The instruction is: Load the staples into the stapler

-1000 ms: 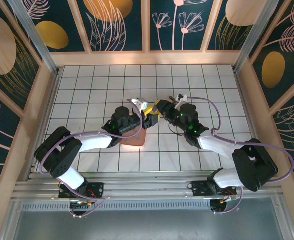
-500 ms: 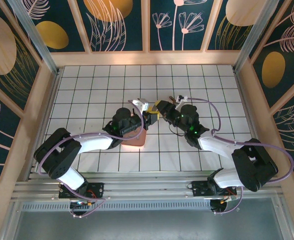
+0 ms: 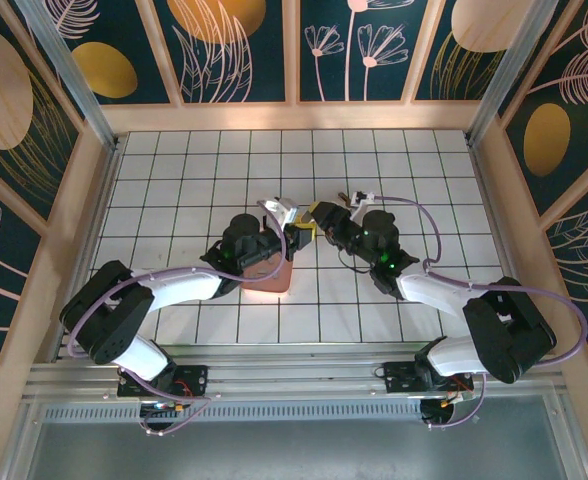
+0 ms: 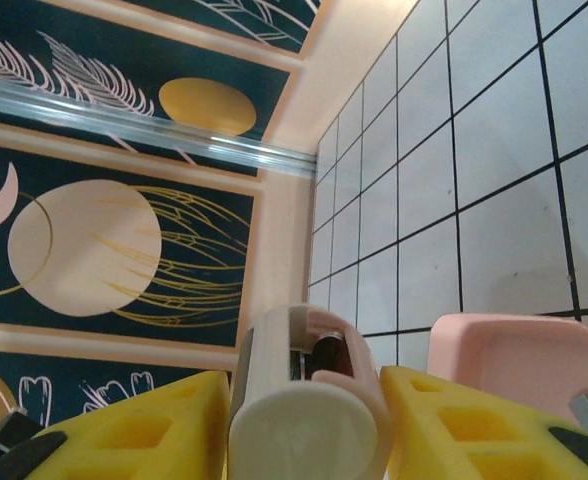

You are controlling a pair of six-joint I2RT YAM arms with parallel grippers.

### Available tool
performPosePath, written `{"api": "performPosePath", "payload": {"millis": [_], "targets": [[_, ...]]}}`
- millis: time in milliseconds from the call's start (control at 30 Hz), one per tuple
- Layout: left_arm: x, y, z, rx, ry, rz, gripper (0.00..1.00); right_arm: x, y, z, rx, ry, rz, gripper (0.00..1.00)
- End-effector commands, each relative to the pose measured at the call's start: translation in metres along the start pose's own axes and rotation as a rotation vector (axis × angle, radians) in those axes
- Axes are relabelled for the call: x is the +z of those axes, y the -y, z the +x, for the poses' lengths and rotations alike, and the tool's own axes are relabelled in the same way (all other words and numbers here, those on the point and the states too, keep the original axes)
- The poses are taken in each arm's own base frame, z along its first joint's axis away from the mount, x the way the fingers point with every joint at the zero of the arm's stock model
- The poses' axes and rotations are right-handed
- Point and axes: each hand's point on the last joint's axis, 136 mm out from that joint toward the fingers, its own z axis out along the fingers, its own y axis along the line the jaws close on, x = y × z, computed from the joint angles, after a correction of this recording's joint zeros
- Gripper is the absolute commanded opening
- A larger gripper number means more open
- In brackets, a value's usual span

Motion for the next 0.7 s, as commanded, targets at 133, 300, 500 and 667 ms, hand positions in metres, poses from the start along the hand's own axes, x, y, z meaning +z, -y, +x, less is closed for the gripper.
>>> {"api": "performPosePath", "payload": {"millis": [133, 300, 500, 667], "targets": [[-0.007, 0.002, -0.017, 0.148, -0.06, -0.006, 0.0, -0.017, -0.001, -0.01, -0.241, -0.013, -0.003, 0.54], [-0.016, 0.005, -0.006, 0.237, -0.148, 0.007, 0.0, -0.038, -0.013, -0.027, -0.564, 0.016, 0.009, 0.55], [-0.024, 0.02, 0.011, 0.385, -0.291, 0.126, 0.0, -0.055, -0.033, -0.007, -1.071, -0.086, -0.066, 0.55], [-0.03, 0.025, 0.018, 0.481, -0.351, 0.183, 0.0, -0.064, -0.02, 0.03, -1.414, -0.3, -0.182, 0.56]]}}
